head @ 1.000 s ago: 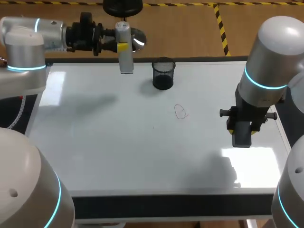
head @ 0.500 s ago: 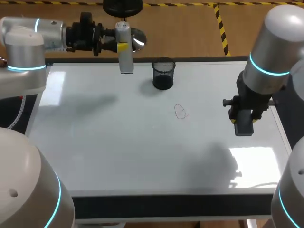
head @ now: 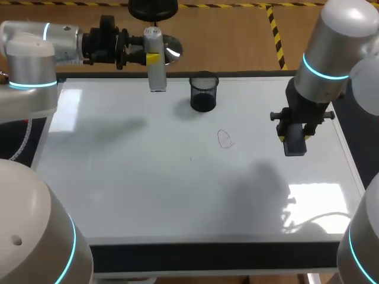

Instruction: Pick up the inspection probe, press it on each red-marked spot on the whiteboard one by one, put down the probe, pick up the eraser, and wipe off all the red marks.

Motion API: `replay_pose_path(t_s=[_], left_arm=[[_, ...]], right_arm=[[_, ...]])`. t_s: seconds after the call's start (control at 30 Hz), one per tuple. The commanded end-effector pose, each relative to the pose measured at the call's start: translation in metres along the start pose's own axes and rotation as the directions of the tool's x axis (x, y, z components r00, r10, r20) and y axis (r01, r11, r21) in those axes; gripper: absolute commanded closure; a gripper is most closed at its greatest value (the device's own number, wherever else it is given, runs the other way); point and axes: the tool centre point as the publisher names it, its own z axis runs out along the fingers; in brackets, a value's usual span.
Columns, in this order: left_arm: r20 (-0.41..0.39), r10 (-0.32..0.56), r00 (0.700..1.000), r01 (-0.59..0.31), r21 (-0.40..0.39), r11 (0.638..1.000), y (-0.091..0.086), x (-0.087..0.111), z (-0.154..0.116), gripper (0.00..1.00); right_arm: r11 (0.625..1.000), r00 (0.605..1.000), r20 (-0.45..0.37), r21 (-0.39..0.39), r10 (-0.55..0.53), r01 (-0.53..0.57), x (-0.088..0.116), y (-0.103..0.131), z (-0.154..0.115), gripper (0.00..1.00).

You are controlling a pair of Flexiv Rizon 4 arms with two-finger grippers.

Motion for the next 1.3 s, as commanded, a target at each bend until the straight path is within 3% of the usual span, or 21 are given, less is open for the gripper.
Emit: replay_pose_path(t_s=[0.03,0.4,0.5,1.3], left_arm=[[-0.001,-0.001,1.0,0.001,-0.001,1.0,-0.001,-0.001,0.0,1.0],[-0.001,-0.001,1.0,0.001,-0.001,1.0,-0.001,-0.001,0.0,1.0],[-0.001,-0.001,1.0,0.001,-0.001,1.0,-0.001,-0.001,0.0,1.0],[-0.001,-0.001,1.0,0.001,-0.001,1.0,-0.001,-0.001,0.0,1.0]], right_arm=[[1.0,1.0,0.005,0.024,-0.016,0.016,0.015,0.013,0.003,1.0],[0.995,0.995,-0.034,0.039,-0.092,0.094,0.058,0.035,0.015,1.0],[0.995,0.991,-0.096,0.035,-0.092,0.095,0.065,0.042,0.02,1.0],[0.995,0.991,-0.096,0.035,-0.092,0.095,0.065,0.042,0.02,1.0]])
